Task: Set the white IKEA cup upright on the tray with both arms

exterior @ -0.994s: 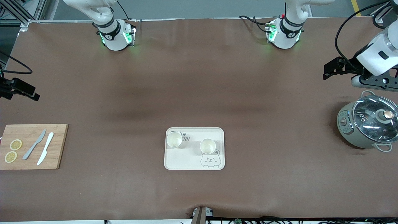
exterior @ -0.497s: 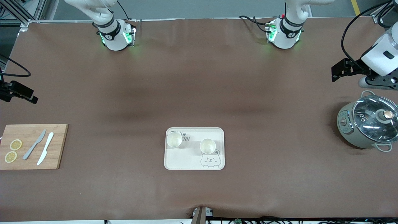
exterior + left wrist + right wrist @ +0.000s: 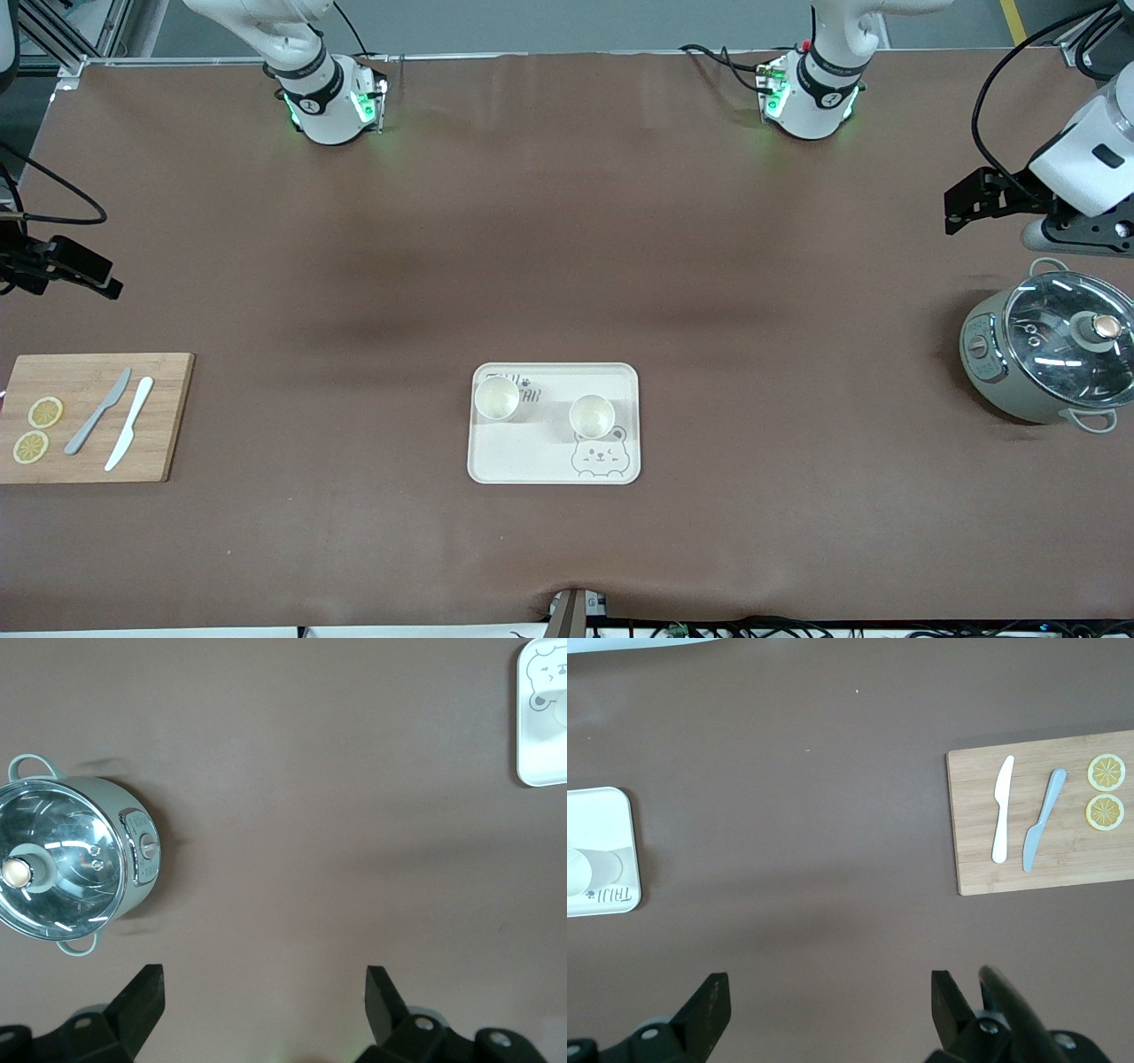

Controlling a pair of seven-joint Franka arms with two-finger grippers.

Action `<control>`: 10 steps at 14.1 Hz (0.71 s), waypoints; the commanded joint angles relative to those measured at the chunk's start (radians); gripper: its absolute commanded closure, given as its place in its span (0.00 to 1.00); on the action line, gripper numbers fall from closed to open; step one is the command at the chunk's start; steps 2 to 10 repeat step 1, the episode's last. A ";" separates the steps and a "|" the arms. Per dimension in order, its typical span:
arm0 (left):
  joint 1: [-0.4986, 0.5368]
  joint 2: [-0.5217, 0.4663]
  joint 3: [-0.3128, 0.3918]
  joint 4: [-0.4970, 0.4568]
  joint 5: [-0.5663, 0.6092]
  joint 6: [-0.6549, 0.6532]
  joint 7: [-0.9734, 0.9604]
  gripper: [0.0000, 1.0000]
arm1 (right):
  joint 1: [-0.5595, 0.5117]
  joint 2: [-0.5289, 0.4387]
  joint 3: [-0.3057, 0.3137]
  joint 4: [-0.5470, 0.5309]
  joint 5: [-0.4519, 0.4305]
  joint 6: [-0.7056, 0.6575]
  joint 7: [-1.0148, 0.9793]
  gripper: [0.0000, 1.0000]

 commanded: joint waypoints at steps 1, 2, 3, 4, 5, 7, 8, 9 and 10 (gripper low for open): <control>0.008 0.006 -0.009 0.009 0.009 0.014 0.005 0.00 | 0.009 -0.030 -0.005 -0.027 -0.026 0.014 -0.001 0.00; 0.008 0.006 -0.009 0.009 0.009 0.014 0.005 0.00 | 0.009 -0.030 -0.005 -0.027 -0.026 0.014 -0.001 0.00; 0.008 0.006 -0.009 0.009 0.009 0.014 0.005 0.00 | 0.009 -0.030 -0.005 -0.027 -0.026 0.014 -0.001 0.00; 0.008 0.006 -0.009 0.009 0.009 0.014 0.005 0.00 | 0.009 -0.030 -0.005 -0.027 -0.026 0.014 -0.001 0.00; 0.008 0.006 -0.009 0.009 0.009 0.014 0.005 0.00 | 0.009 -0.030 -0.005 -0.027 -0.026 0.014 -0.001 0.00; 0.008 0.006 -0.009 0.009 0.009 0.014 0.005 0.00 | 0.009 -0.030 -0.005 -0.027 -0.026 0.014 -0.001 0.00; 0.008 0.006 -0.009 0.009 0.009 0.014 0.005 0.00 | 0.009 -0.030 -0.005 -0.027 -0.026 0.014 -0.001 0.00; 0.008 0.006 -0.009 0.009 0.009 0.014 0.005 0.00 | 0.009 -0.030 -0.005 -0.027 -0.026 0.014 -0.001 0.00; 0.008 0.006 -0.009 0.009 0.009 0.014 0.005 0.00 | 0.009 -0.030 -0.005 -0.027 -0.026 0.014 -0.001 0.00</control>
